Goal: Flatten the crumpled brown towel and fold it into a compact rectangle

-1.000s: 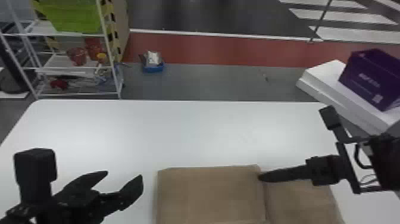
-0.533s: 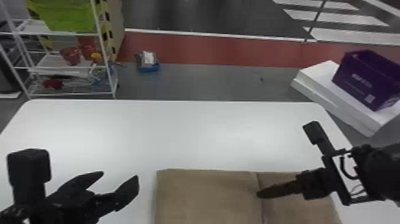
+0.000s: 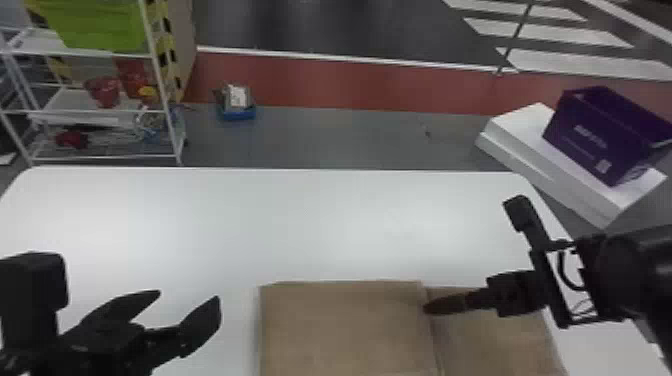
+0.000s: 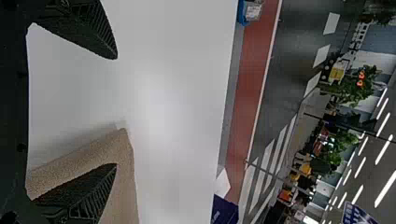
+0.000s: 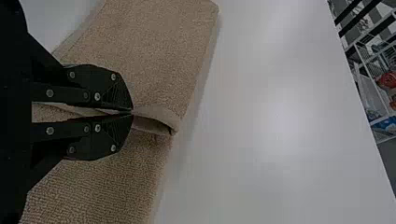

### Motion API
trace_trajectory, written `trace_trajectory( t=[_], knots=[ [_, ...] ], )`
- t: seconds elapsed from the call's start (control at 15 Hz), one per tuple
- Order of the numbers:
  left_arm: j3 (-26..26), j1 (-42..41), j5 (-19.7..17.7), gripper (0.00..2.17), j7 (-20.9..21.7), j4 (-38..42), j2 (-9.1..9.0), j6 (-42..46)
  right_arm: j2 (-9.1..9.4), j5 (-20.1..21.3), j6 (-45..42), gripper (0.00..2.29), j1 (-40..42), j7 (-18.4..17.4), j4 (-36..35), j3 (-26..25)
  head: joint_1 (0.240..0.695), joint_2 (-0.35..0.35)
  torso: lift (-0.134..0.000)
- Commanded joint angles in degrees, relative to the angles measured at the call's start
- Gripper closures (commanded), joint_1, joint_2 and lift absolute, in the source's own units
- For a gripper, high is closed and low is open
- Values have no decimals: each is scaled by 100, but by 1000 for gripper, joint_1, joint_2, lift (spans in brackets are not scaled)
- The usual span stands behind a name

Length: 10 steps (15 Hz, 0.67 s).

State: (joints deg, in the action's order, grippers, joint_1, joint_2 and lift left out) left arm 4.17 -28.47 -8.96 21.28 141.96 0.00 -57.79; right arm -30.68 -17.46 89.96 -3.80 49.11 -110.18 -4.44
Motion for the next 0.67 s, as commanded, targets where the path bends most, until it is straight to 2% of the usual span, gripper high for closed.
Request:
trace_trajectory(
  t=[0.0,0.07,0.2,0.6],
  knots=[
    [-4,-1,0,63,-1,-1,-15,0,0,-12,12,1025,-6,-42,110,-22,695,-172,-124],
    [-4,-1,0,63,-1,-19,-15,0,-26,-3,12,1021,11,-15,110,5,695,-175,-124],
    [5,-1,0,63,-1,-19,-15,0,-70,14,12,802,73,55,93,49,695,-180,-124],
    [49,-1,-9,63,34,-36,-15,17,-158,50,12,805,161,160,-118,172,695,-175,-124]
  ],
)
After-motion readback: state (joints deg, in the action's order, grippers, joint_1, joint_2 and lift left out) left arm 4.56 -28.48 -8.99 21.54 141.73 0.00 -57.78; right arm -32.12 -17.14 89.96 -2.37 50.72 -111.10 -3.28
